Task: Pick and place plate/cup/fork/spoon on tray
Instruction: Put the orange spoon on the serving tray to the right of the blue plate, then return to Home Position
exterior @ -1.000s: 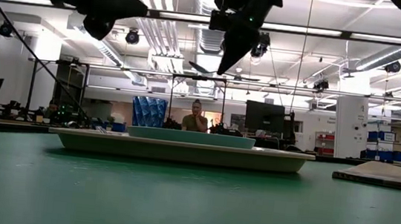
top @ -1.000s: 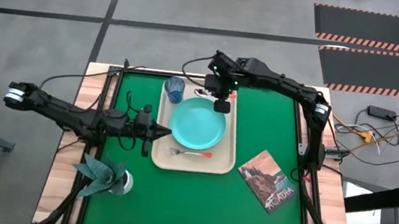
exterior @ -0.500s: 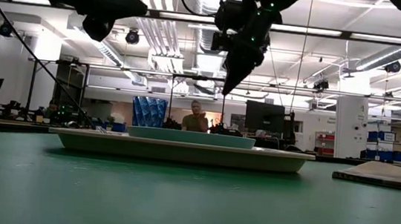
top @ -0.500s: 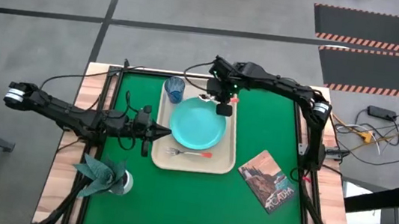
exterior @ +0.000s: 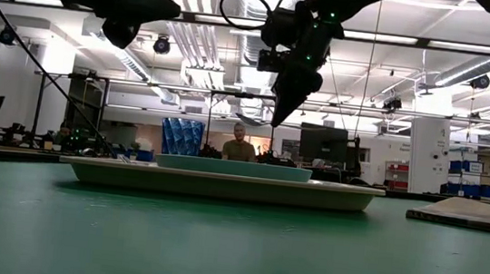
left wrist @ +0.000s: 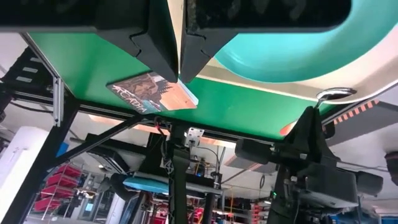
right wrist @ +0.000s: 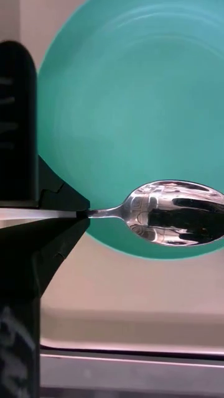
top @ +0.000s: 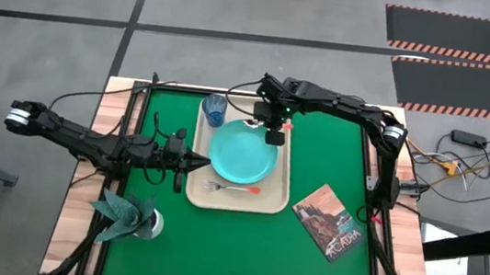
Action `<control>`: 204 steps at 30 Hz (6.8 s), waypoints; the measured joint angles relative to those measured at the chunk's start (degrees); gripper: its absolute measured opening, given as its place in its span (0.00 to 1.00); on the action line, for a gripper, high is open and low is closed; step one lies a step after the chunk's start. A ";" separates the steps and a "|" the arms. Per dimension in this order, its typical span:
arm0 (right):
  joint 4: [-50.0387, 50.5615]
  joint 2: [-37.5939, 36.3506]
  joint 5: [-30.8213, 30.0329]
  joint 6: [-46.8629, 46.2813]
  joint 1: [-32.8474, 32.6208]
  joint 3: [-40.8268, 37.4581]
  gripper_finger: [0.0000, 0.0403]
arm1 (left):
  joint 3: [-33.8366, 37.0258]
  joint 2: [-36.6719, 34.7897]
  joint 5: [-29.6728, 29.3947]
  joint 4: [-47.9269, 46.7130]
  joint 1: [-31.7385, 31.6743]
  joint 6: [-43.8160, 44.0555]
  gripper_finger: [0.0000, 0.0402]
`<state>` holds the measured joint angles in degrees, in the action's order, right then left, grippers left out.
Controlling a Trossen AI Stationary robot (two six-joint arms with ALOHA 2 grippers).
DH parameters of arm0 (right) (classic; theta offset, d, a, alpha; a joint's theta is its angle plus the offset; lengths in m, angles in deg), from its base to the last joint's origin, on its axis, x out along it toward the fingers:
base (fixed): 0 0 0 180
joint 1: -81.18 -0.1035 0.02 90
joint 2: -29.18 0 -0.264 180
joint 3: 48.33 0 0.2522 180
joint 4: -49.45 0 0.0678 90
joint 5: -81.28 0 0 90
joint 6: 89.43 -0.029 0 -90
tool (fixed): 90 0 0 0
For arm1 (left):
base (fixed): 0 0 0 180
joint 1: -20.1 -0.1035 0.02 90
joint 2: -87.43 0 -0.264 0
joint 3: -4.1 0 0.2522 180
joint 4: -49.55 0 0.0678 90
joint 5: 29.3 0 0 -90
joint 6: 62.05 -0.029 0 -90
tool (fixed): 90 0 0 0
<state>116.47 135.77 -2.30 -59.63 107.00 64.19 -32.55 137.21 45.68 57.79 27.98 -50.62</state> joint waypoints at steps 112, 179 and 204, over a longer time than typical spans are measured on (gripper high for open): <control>-20.09 22.97 3.04 8.28 7.82 9.66 0.06 | -0.07 -0.04 -3.26 0.02 -0.03 -3.18 0.01; -72.78 -16.29 -4.89 -22.44 -28.86 -45.42 0.11 | -0.07 -0.02 -3.25 -0.15 -0.02 -2.76 0.01; -81.21 -26.75 -17.57 -16.48 -41.09 -55.68 0.11 | -0.04 0.04 -3.24 -0.21 -0.02 -2.81 0.01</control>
<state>35.25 109.01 -19.87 -76.10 65.91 8.51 -32.59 137.26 42.43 57.58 27.96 -53.43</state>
